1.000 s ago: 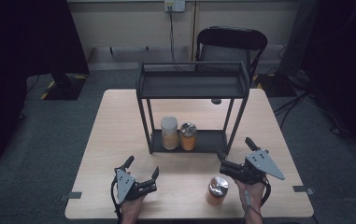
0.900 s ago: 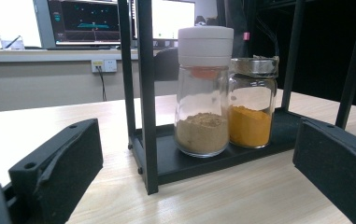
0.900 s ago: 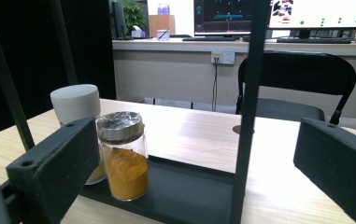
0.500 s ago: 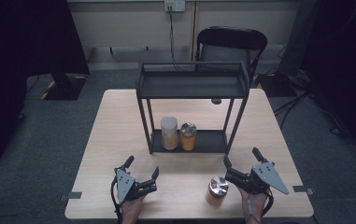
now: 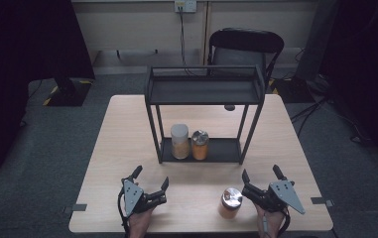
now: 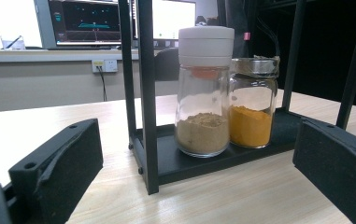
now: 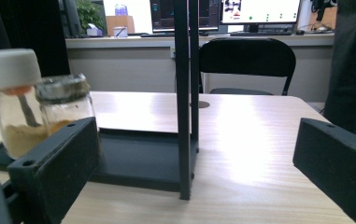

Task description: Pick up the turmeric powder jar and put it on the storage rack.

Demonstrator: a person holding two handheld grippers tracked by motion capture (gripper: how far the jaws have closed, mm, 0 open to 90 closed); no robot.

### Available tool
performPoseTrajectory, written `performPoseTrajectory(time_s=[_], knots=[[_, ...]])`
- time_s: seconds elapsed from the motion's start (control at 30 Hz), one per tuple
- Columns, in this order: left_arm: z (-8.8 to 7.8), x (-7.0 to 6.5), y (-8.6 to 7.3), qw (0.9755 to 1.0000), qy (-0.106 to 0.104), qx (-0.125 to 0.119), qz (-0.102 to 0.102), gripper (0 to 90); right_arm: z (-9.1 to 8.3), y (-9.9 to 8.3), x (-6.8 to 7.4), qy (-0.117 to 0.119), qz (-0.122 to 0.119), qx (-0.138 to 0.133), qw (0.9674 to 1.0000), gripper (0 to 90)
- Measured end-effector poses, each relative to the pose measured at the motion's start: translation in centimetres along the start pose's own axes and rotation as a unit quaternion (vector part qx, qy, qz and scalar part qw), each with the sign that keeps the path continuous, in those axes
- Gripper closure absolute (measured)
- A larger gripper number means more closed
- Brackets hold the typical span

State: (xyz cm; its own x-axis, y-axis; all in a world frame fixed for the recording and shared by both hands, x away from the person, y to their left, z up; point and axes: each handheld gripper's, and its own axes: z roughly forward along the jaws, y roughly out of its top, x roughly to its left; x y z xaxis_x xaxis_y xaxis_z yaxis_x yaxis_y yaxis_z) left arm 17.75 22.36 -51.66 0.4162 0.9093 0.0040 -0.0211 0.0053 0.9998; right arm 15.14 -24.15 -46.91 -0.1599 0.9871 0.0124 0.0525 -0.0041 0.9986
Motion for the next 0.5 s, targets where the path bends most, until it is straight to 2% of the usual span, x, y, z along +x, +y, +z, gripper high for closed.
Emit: performPoseTrajectory(time_s=[0.17,0.27,0.33,0.5], knots=[[0.0,0.0,0.0,1.0000,0.000,0.000,-0.001,1.0,0.4,-1.2,0.0,-0.005,-0.001,0.002,1.0000,0.3],[0.0,0.0,0.0,1.0000,0.000,0.000,0.000,1.0,0.4,-1.9,-0.1,-0.008,0.008,-0.012,0.9999,0.4],[0.0,0.0,0.0,1.0000,0.000,0.000,0.000,1.0,0.4,-2.1,0.1,-0.018,0.002,-0.016,0.9997,0.5],[0.0,0.0,0.0,1.0000,0.000,0.000,0.000,1.0,0.5,-2.4,0.0,-0.025,0.004,-0.011,0.9996,0.5]])
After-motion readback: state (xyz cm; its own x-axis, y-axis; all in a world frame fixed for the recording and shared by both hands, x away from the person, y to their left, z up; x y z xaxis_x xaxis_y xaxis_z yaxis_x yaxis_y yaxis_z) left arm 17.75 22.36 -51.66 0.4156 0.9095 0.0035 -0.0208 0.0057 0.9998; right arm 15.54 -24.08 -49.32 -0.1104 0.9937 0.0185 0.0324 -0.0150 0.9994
